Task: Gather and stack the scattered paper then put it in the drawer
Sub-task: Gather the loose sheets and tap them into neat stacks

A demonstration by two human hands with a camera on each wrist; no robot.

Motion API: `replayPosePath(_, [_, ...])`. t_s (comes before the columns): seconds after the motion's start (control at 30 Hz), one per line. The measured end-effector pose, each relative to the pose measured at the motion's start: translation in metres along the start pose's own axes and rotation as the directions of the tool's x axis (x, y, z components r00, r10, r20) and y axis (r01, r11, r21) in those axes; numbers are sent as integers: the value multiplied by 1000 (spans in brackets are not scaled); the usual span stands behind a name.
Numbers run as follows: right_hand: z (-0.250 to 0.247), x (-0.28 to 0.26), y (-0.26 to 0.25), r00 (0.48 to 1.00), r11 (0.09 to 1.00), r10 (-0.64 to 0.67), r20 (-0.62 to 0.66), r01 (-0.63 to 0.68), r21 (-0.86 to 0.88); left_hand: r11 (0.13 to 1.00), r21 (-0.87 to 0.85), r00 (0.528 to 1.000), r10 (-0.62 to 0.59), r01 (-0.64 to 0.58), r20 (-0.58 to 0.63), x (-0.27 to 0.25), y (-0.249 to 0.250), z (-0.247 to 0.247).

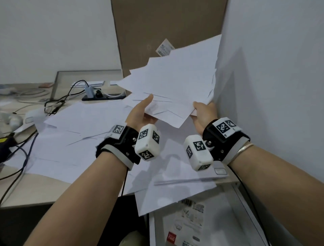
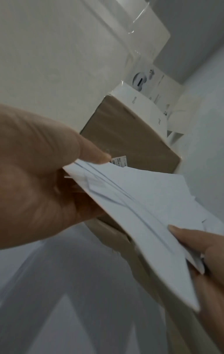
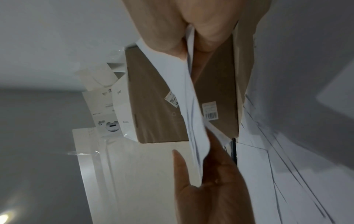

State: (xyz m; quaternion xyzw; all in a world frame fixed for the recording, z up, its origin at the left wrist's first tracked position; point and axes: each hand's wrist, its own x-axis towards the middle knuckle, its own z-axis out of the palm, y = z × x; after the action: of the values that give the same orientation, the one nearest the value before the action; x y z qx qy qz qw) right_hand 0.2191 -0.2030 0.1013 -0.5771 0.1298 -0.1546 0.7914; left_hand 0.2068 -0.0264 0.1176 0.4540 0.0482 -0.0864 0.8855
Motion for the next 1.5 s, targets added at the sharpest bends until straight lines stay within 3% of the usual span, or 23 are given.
replayPosePath(0.2, [24,28,24,990,989,75,118,-89,118,994,108,994,10,2,-113,55,6,-25])
replayPosePath(0.43, [37,70,70,970,992,127,209,-129,-3,980,193,933,114,-48,-343,96,-4,-72])
replayPosePath(0.63, [29,80,91,951,991,130,280,-119,-54,986,105,959,151,-129,-242,103,-14,-100])
replayPosePath(0.83, [15,85,80,921,998,26,389,-4,-57,947,197,948,283,-252,-148,103,-4,-107])
replayPosePath(1.0, [14,86,73,925,999,-46,378,37,30,942,195,960,280,-273,-9,103,0,-105])
replayPosePath(1.1, [12,85,72,938,999,-13,346,-2,44,957,118,963,256,-265,81,100,1,-102])
replayPosePath(1.33, [12,86,78,968,999,29,251,-35,22,963,83,964,262,-257,-49,107,-2,-101])
replayPosePath(1.5, [8,81,64,942,999,-7,335,-10,47,969,76,972,234,-234,15,104,9,-103])
